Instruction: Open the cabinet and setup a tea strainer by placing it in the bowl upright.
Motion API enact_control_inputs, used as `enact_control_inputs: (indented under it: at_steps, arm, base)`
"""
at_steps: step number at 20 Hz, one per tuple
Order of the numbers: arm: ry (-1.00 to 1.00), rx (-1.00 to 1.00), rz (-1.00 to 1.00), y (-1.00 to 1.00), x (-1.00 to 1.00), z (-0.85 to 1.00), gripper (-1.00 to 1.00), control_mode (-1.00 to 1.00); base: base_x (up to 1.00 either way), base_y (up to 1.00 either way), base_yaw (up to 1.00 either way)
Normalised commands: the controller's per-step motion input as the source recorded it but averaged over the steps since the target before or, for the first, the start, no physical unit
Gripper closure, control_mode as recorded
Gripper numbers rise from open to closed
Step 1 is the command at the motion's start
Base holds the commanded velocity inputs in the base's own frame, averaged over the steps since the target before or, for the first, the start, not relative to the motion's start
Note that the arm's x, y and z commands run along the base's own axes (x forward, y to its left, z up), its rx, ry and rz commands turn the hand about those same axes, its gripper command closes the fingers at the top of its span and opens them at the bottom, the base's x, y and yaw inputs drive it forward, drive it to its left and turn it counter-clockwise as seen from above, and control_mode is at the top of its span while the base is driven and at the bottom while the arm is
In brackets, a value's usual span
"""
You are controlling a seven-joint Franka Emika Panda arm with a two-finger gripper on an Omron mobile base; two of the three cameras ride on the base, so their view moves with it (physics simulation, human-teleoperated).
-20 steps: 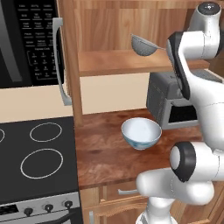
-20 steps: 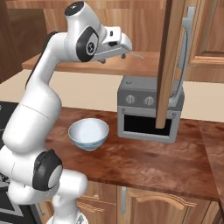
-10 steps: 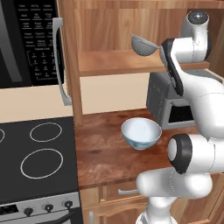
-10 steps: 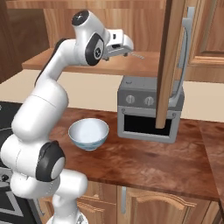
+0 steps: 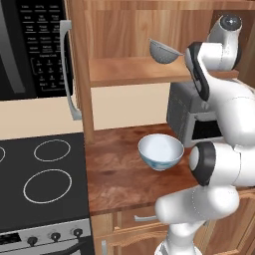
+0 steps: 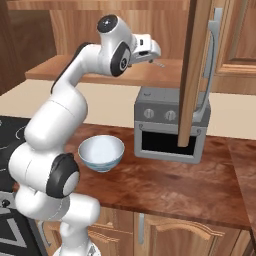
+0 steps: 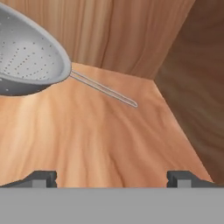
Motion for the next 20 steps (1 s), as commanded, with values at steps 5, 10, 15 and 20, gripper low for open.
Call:
enact_control_inputs:
  at_steps: [5, 10, 15, 20]
  arm:
    - [-0.04, 0.00, 0.28, -0.01, 0.23, -0.07, -1.00, -1.00]
    - [0.00, -0.07, 0.18, 0.00, 0.11, -0.01, -1.00, -1.00]
    - [0.16, -0.13, 0.00, 0.00, 0.25, 0.00, -1.00, -1.00]
    - [0.12, -0.04, 0.00, 0.00, 0.39, -0.04, -1.00, -1.00]
  base:
    - [0.00, 0.00, 0.00]
    - [0.00, 0.00, 0.00]
    - [0.00, 0.00, 0.00]
    - [0.00, 0.00, 0.00]
